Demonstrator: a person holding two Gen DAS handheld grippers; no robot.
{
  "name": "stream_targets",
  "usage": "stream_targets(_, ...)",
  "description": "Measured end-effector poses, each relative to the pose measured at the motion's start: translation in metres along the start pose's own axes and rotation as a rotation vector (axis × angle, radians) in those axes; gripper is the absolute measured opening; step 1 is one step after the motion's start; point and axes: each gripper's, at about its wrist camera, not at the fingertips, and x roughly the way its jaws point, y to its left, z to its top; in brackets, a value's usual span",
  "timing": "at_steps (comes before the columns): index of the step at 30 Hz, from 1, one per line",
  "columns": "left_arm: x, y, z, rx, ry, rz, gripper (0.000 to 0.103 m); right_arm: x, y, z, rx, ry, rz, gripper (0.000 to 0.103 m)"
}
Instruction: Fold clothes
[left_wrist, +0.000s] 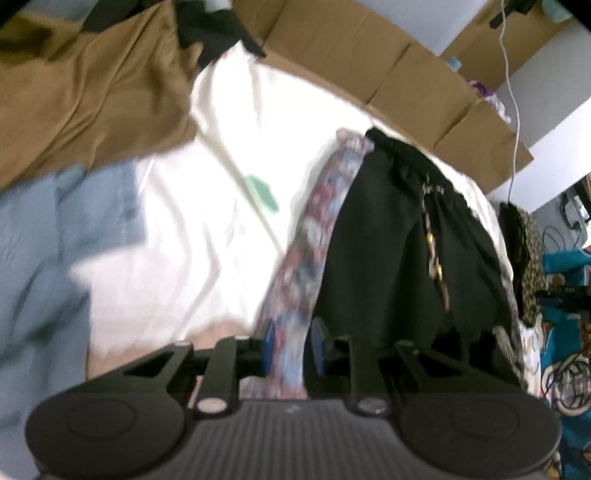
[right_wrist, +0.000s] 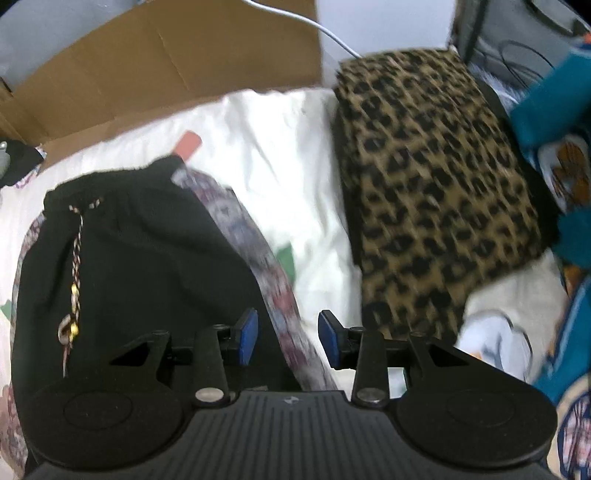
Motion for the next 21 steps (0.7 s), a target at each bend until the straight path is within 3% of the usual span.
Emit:
stream_targets(10,0.057,-0.032,0.080,0.136,-0.081,-0.005,0.024,0.042,0.048,0.059,-0.083,-0.065,0.067,0.043)
stream_targets(17,0.108,-0.070,0.135,0.227,-0.136,0.027,0.026,0.077,0.097,0.090,-0.232,-0.072,0.111,0.043)
stream_targets(21,0.133,-0.087,0.159,0.251,-0.144,0.020,0.034,0.087,0.115,0.100,-0.317,-0.079,0.133,0.046)
